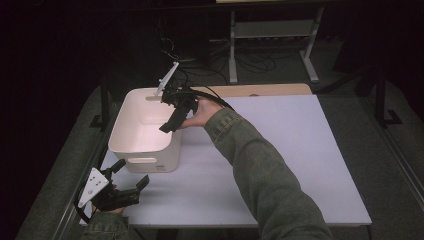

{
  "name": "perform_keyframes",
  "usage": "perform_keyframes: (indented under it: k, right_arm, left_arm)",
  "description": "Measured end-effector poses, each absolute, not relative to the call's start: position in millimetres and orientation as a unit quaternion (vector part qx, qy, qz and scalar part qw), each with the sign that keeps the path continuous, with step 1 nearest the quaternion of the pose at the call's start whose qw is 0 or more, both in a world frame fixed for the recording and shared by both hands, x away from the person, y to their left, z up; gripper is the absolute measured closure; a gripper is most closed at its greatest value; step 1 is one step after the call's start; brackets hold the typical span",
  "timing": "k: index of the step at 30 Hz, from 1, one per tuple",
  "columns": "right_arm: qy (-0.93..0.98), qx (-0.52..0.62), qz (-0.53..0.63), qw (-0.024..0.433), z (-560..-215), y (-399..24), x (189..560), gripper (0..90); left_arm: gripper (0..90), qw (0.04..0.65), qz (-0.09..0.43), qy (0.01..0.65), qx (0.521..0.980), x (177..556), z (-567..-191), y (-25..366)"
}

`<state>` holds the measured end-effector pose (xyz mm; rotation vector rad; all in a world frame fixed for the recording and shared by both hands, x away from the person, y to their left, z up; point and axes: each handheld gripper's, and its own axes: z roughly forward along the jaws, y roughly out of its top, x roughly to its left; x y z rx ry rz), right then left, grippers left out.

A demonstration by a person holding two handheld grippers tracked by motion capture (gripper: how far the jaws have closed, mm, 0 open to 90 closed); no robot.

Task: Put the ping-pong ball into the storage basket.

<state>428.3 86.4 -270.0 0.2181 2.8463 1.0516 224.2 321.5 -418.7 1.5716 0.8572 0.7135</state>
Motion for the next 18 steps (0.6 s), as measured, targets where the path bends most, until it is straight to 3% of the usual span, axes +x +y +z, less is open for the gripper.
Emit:
perform_keyframes:
  k: [18]
  right_arm:
    - [0.923,0.092,0.370,0.059,-266.9,42.1,424.0,1.9]
  left_arm:
    - [2.0,0.572,0.303,0.364,0.670,225.1,-418.8,320.3]
